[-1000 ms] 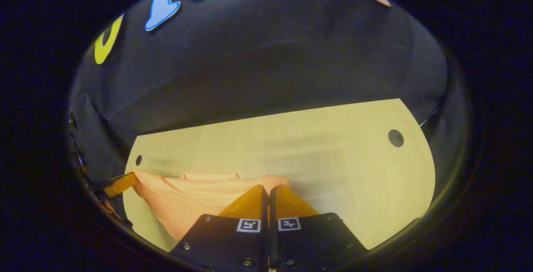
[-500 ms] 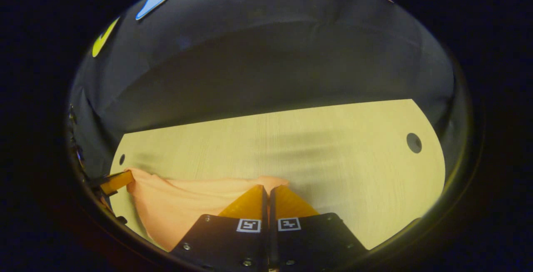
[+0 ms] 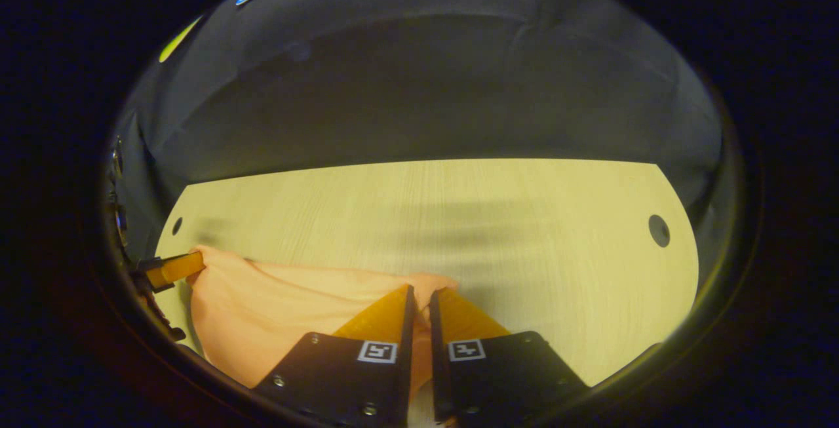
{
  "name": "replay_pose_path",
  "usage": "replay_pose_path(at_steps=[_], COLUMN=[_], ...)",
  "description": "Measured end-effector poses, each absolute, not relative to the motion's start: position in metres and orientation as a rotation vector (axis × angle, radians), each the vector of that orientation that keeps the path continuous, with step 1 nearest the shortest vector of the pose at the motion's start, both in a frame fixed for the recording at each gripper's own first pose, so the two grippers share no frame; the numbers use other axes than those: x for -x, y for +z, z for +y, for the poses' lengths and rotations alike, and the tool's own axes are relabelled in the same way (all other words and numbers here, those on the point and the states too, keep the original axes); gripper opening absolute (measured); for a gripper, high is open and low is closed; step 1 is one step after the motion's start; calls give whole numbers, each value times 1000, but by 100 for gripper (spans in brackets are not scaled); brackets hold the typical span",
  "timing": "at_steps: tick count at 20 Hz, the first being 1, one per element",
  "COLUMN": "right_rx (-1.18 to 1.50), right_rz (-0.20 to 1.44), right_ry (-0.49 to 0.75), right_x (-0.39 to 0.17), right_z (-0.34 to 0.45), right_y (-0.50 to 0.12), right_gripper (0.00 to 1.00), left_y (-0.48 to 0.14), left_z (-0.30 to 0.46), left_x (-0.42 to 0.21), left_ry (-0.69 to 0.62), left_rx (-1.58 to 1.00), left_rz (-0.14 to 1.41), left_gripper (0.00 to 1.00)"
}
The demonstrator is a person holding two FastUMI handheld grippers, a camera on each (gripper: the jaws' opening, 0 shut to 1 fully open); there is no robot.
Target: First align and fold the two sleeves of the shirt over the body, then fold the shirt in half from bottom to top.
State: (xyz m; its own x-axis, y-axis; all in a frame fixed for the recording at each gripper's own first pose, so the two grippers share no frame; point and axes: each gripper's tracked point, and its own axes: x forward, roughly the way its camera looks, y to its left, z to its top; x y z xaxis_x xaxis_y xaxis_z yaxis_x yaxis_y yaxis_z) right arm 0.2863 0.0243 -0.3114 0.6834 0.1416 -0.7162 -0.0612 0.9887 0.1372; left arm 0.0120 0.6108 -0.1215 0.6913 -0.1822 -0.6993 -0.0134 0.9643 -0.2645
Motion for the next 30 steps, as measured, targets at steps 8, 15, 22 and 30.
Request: replay_pose_path(at_steps=[8,15,22,30], right_rx=[-96,-103,-114,-149], right_rz=[757,718,650,570], right_ry=[118,149,181,183], right_x=[-262,-207,-146,-78], right_z=[30,45,54,50], right_y=[-264,-189,-112,-53], right_gripper=[61,61,60,60], left_y=[-64,20,111,174], left_z=[626,618,591,569], left_x=[7,52,112,182], left_ry=[-102,-120,-166,-181], left_rx=[211,222,213,216], left_rz=[733,688,615,550], left_gripper=[94,89,94,89])
